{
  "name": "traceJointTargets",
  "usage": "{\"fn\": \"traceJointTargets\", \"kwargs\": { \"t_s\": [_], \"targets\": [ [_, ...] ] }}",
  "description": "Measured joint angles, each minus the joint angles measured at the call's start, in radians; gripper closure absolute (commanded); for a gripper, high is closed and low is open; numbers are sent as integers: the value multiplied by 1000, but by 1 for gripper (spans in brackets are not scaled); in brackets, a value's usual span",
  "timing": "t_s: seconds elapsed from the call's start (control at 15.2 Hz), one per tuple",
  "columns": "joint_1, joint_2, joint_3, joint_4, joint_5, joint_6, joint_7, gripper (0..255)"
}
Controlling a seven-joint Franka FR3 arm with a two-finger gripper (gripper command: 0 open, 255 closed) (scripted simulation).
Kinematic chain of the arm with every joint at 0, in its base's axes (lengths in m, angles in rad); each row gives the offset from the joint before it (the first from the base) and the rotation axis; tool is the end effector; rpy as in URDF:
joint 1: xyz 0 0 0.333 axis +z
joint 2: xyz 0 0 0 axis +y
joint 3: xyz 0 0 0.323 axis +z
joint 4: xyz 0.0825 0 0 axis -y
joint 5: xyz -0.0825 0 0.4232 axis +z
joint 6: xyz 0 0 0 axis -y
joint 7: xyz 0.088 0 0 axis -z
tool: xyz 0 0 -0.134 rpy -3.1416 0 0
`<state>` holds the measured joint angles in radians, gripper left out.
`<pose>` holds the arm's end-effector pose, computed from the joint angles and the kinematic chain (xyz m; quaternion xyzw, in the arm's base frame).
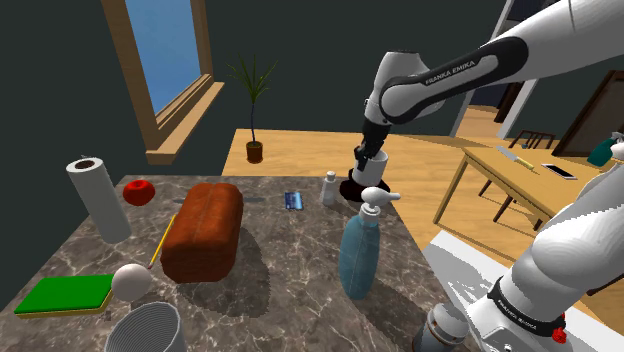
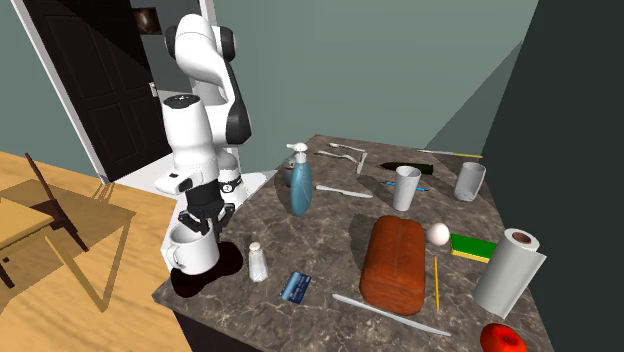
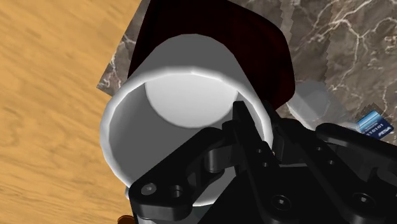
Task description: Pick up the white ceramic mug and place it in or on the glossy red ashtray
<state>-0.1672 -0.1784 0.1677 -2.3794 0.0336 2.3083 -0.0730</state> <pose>0.5163 0.0010 0.3577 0.9983 0.0255 0.0524 0.0038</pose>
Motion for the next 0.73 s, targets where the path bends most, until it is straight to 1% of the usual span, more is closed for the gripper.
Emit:
{"fn": "traceJointTargets", "kwargs": {
  "t_s": [0.4,0.46,0.73],
  "targets": [
    [0,1,0,-4,0,7,0,255],
    [0,1,0,-5,0,7,0,0],
    [0,1,0,-5,0,7,0,0]
  ]
}}
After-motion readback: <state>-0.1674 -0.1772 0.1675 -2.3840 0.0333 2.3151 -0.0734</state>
